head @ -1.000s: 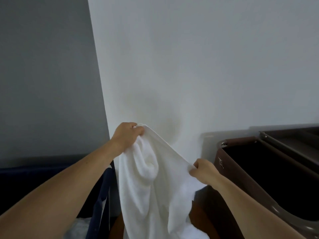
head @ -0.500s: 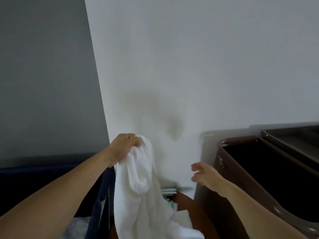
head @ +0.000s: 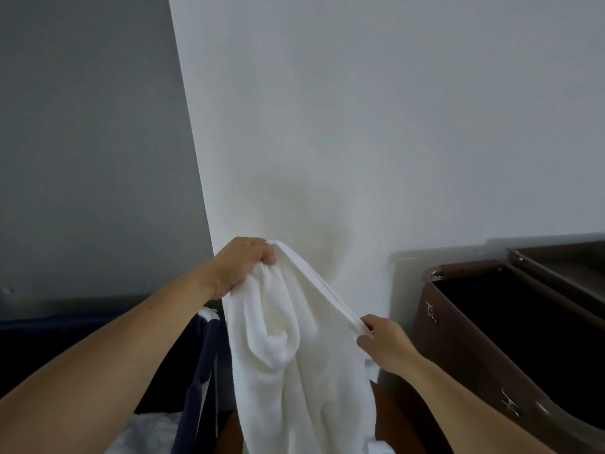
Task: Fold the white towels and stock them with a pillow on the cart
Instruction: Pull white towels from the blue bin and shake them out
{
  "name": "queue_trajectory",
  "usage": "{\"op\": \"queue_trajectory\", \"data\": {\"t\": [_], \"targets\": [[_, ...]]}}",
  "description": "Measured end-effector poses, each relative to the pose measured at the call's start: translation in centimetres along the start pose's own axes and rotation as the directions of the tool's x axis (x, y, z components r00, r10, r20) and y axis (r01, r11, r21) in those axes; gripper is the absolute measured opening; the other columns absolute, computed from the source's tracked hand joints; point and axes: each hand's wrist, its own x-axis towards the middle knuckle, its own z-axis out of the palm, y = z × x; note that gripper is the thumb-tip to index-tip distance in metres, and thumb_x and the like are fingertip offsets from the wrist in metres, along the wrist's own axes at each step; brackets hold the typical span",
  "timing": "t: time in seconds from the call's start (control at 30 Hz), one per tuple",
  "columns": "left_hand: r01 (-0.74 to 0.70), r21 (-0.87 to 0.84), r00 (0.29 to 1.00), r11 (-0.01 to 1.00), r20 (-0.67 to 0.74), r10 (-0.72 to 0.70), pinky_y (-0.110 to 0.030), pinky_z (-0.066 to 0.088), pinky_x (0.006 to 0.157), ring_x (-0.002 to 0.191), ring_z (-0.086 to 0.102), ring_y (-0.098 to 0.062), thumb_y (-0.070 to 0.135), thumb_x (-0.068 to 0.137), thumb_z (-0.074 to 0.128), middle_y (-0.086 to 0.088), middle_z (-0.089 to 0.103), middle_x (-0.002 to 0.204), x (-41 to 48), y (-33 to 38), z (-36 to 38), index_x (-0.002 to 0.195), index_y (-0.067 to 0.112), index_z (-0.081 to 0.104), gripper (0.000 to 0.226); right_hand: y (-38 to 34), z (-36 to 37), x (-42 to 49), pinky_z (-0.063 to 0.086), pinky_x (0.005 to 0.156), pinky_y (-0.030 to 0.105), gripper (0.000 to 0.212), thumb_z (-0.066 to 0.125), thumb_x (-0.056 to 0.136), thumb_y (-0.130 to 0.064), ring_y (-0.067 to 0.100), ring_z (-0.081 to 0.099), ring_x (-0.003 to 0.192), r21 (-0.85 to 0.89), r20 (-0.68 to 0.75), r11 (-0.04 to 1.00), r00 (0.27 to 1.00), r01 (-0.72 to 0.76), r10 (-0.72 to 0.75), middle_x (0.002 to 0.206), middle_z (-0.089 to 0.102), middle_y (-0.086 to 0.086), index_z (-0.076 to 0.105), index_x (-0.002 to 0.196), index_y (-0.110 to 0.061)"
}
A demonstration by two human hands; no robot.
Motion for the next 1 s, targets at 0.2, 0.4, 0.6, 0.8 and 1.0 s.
{"op": "queue_trajectory", "data": {"t": [0.2, 0.4, 0.6, 0.8, 1.0], "targets": [[0.091, -0.112, 0.985, 0.990, -0.137, -0.106, -0.038, 0.047, 0.069, 0.074, 0.053, -0.025, 0.027, 0.057, 0.062, -0.009, 0.055, 0.075, 0.6, -2.5, -1.0, 0.067, 0.016, 0.059, 0.016, 2.7, -1.6, 0.3, 0.045, 0.064, 0.021, 0.018, 0.058, 0.098, -0.037, 0.010, 0.062, 0.076, 0.132, -0.146, 0.984, 0.980, -0.116, 0.135, 0.083, 0.066, -0.006, 0.062, 0.088, -0.022], [0.192, -0.185, 0.956, 0.964, -0.188, -0.227, -0.043, 0.051, 0.073, 0.073, 0.060, -0.030, 0.029, 0.055, 0.065, -0.013, 0.062, 0.077, 1.1, -4.2, -2.0, 0.080, 0.011, 0.064, 0.031, 5.0, -2.5, 0.4, 0.055, 0.082, 0.030, 0.009, 0.065, 0.095, -0.026, 0.014, 0.062, 0.081, 0.373, -0.089, 0.909, 0.968, -0.187, 0.236, 0.091, 0.066, 0.001, 0.066, 0.099, -0.018], [0.299, -0.191, 0.921, 0.935, -0.200, -0.335, -0.041, 0.050, 0.074, 0.078, 0.061, -0.033, 0.024, 0.079, 0.066, -0.021, 0.065, 0.090, 3.2, -6.2, -2.2, 0.095, 0.000, 0.066, 0.028, 4.9, -3.1, 0.6, 0.057, 0.091, 0.042, 0.018, 0.057, 0.099, -0.023, 0.026, 0.066, 0.086, 0.564, -0.088, 0.798, 0.945, -0.214, 0.316, 0.096, 0.067, 0.016, 0.066, 0.096, -0.007], [0.374, -0.303, 0.807, 0.876, -0.360, -0.469, -0.045, 0.043, 0.095, 0.108, 0.058, -0.036, 0.048, 0.091, 0.063, -0.016, 0.057, 0.128, 3.5, -9.6, -4.4, 0.130, 0.005, 0.053, 0.059, 4.9, -5.2, 0.8, 0.056, 0.090, 0.050, 0.011, 0.055, 0.099, -0.011, 0.030, 0.064, 0.094, 0.805, -0.095, 0.535, 0.834, -0.256, 0.543, 0.103, 0.064, 0.011, 0.061, 0.106, -0.004], [0.344, -0.510, 0.728, 0.789, -0.386, -0.567, -0.032, 0.041, 0.061, 0.056, 0.044, -0.026, 0.017, 0.086, 0.048, -0.010, 0.048, 0.072, 2.3, -11.4, -3.3, 0.078, 0.008, 0.048, 0.012, 4.0, -4.7, 0.0, 0.058, 0.084, 0.055, 0.020, 0.060, 0.092, -0.013, 0.028, 0.061, 0.074, 0.628, -0.184, 0.706, 0.819, -0.328, 0.544, 0.083, 0.067, 0.022, 0.068, 0.101, 0.003]]}}
